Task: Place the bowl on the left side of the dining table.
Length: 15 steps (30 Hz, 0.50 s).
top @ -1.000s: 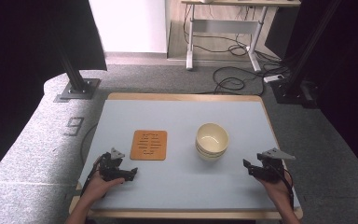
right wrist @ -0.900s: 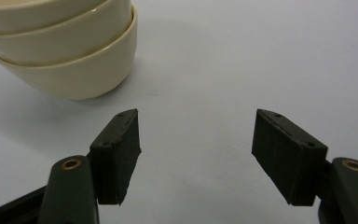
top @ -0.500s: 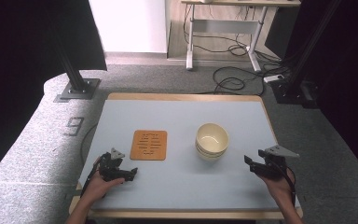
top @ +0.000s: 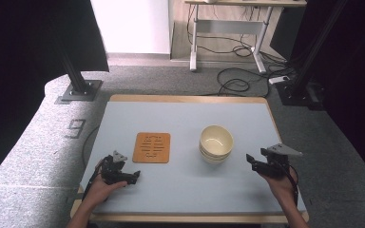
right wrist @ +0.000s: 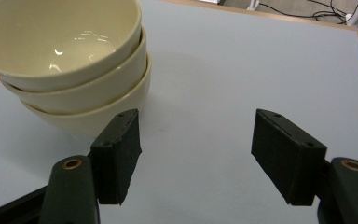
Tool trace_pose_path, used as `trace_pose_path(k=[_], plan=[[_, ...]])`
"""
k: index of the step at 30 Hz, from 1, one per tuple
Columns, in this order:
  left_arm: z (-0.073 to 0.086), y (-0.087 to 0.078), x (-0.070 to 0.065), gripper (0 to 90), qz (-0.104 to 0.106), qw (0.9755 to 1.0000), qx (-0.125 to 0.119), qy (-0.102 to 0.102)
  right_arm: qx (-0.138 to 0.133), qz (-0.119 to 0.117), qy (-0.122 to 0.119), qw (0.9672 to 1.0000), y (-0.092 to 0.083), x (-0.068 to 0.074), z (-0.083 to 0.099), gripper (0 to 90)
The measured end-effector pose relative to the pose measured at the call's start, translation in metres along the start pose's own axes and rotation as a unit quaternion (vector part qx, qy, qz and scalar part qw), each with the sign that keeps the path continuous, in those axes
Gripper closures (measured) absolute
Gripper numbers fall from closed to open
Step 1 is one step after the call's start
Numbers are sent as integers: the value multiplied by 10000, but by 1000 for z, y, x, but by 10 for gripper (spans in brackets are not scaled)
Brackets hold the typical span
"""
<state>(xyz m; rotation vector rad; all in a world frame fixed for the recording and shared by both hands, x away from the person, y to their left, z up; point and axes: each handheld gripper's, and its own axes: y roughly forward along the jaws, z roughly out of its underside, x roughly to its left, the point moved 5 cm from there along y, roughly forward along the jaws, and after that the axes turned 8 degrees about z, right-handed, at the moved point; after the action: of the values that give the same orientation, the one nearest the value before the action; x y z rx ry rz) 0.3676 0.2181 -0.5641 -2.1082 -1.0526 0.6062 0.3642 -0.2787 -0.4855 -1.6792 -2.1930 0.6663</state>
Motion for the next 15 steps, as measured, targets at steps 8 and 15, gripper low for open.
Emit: trace_pose_path(k=[8,15], plan=[[0,0,0,14,-1,10000,1,1,-102,-14,-37,9999,0,8,-11,331],[0,0,0,14,2,10000,1,-1,-139,-36,-13,9999,0,11,-14,330]])
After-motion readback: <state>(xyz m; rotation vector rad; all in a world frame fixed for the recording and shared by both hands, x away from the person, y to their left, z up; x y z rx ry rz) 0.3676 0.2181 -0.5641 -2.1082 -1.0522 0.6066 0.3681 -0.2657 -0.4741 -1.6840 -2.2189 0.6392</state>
